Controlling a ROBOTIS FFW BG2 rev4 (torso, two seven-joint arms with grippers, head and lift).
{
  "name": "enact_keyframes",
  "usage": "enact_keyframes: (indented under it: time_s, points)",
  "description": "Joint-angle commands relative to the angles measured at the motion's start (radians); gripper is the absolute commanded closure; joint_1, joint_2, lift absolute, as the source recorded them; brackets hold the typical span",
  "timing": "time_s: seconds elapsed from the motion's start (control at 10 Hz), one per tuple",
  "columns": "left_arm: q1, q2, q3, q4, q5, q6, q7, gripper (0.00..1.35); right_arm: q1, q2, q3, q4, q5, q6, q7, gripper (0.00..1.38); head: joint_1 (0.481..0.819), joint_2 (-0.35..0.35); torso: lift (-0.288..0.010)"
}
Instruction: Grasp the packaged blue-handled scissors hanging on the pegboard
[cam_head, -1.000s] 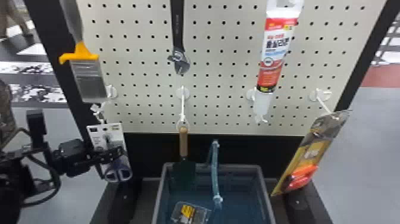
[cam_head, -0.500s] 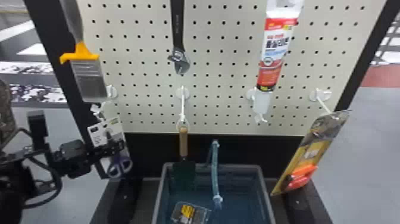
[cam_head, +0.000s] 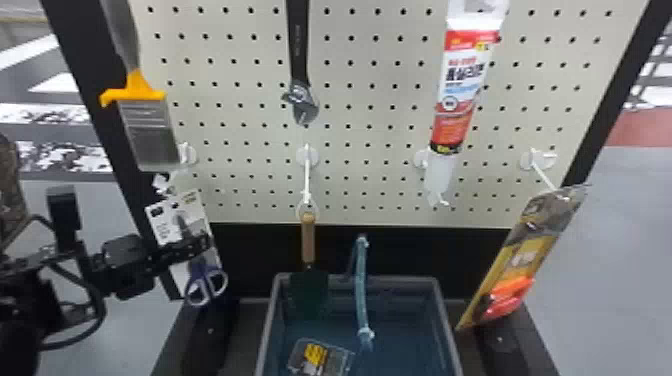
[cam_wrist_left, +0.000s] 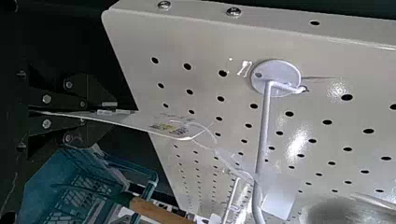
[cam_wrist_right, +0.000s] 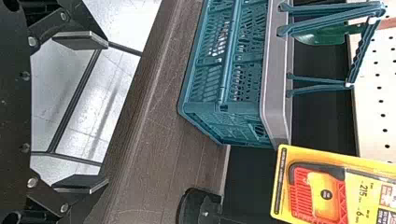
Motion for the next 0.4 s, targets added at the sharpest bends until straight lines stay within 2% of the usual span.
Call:
enact_keyframes:
  time_s: [0.0,0.3]
  points:
    - [0.002,-0.001,-0.001,-0.002,0.002,-0.002,0.000,1.17,0.000,0.001,0.001,0.000,0.000,0.000,0.000,0.26,0.549,0.000,-0.100]
    - [0.010,-0.001,0.000,-0.004,0.011,-0.006,0.008,1.17,0.000,0.001,0.000,0.002,0.000,0.000,0.000,0.26,0.549,0.000,-0.100]
